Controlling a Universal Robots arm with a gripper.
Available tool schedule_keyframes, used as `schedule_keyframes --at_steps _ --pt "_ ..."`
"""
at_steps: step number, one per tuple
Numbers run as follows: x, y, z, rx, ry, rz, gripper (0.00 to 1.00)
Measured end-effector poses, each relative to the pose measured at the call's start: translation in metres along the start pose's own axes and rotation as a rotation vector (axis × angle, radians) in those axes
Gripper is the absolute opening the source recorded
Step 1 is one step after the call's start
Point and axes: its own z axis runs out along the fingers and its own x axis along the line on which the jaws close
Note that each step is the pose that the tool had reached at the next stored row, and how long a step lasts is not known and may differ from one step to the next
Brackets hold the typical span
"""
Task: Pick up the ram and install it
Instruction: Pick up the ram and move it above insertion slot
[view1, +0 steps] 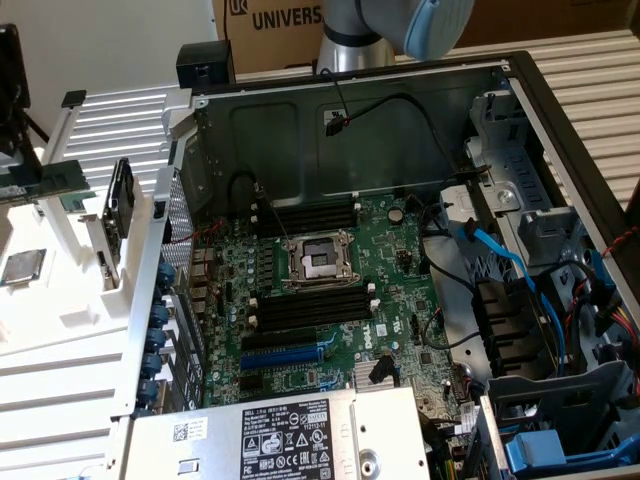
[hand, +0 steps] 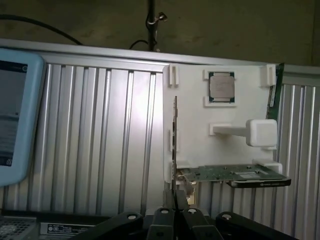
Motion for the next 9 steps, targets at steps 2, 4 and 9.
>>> schedule_keyframes --at_steps 2,4,9 --pt "0.001 -0.0074 -0.006 0.0002 -0.0001 0.0 0.13" --pt "0.003 -0.0203 -0.013 0.0003 -0.0002 0.0 0.13" --pt "0.006 -0.0427 -0.0197 0.0002 -0.0002 0.0 0.13"
